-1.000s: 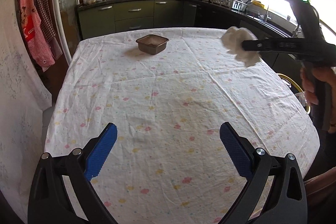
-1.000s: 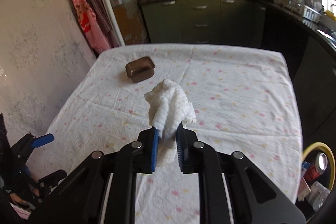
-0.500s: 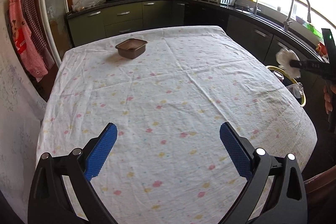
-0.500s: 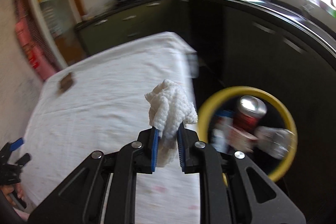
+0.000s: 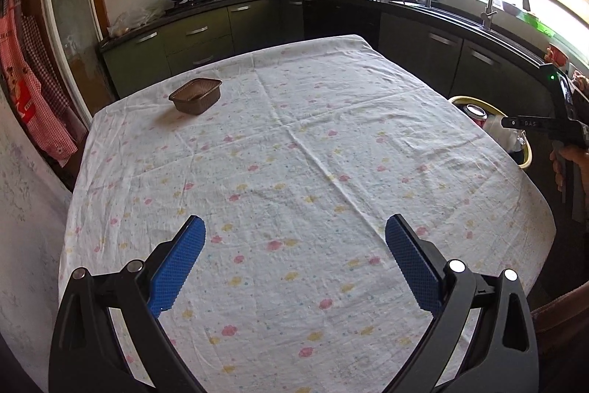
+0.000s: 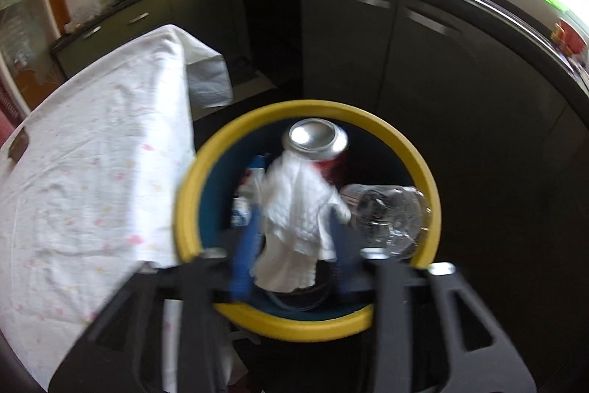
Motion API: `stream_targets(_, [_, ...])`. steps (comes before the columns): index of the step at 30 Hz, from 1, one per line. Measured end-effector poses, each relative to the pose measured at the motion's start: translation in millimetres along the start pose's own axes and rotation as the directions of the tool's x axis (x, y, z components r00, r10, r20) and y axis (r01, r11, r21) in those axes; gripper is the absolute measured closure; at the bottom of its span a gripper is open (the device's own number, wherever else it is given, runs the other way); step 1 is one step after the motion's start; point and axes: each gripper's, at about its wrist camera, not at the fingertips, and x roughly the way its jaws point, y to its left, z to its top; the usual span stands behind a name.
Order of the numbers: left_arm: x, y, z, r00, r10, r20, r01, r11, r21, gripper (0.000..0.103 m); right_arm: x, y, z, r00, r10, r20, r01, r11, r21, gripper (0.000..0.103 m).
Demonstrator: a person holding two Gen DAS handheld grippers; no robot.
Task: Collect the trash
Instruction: 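Carry the white cloth over the bin and open the right tool, then reach the left tool to the brown tray and grasp its rim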
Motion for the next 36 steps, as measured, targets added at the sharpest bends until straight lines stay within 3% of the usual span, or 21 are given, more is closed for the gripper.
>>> stream_targets(5, [1, -2, 2, 1.000, -0.001, -0.004, 0.001, 1.000, 0.002, 0.006, -17, -10, -2, 0.999, 0.040, 0.035, -0.041, 0.998, 0.040, 0.049])
stream_targets(17, [14, 8, 13, 1.000, -0.007, -0.015, 0.008, 1.000, 0.029, 0.006, -61, 19, 3, 0.981, 0.140, 0.134, -0.141, 0.990, 0.005, 0.042])
stream_targets(25, [40, 40, 53, 1.000, 0.014, 0.003, -0.014, 0.991, 0.133, 0.006, -61, 41, 3, 0.974, 0.186, 0.128, -0.183, 0.983, -0.030, 0.040])
stream_targets(36, [100, 85, 128, 0.995, -0.095, -0.033, 0.099, 0.980, 0.171, 0.006, -49, 50, 4, 0.975, 0.197, 0.101, -0.195, 0.980, -0.029, 0.040])
